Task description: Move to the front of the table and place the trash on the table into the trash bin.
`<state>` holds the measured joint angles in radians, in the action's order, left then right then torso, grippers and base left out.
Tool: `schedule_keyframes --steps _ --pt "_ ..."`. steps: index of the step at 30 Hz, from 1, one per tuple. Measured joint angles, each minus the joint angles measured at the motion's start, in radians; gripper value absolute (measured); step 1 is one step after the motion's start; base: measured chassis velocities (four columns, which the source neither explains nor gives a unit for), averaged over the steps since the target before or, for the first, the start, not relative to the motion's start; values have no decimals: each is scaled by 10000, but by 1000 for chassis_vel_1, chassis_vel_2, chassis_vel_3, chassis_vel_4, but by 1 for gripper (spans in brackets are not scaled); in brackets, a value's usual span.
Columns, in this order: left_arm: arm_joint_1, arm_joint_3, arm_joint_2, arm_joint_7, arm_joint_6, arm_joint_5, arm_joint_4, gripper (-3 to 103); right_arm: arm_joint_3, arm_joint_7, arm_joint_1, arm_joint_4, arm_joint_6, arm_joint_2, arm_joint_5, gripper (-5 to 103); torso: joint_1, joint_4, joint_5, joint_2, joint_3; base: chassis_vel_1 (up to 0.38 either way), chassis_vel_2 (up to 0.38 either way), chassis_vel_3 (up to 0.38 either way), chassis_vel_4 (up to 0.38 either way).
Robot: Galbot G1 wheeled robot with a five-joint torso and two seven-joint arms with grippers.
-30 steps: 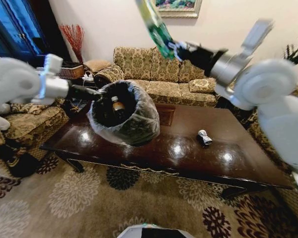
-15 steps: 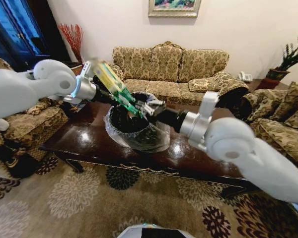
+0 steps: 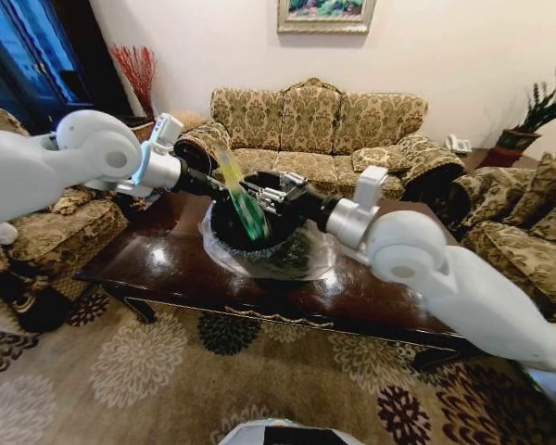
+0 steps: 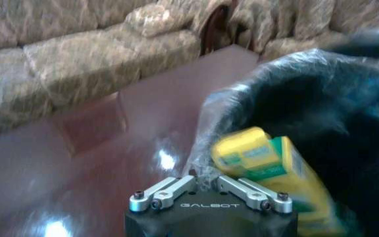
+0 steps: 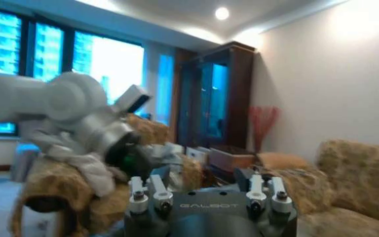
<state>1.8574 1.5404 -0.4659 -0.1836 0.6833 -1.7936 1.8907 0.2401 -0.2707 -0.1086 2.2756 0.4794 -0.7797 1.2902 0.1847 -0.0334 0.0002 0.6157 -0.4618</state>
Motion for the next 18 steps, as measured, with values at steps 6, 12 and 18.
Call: schedule_keyframes --steps 6,12,18 --pt "9 33 189 5 37 46 -33 0 -922 -824 306 437 -237 665 953 85 0 -6 -2 0 0 0 0 0 0" --pt "-75 102 976 -8 -17 254 216 0 -2974 -2379 19 -21 -509 1426 2420 100 0 -5 -1 0 0 0 0 0 0" --pt "-330 116 1974 -87 -17 511 626 0 -4885 -2768 -1568 -1064 181 2530 2753 100 0 -6 -3 0 0 0 0 0 0"
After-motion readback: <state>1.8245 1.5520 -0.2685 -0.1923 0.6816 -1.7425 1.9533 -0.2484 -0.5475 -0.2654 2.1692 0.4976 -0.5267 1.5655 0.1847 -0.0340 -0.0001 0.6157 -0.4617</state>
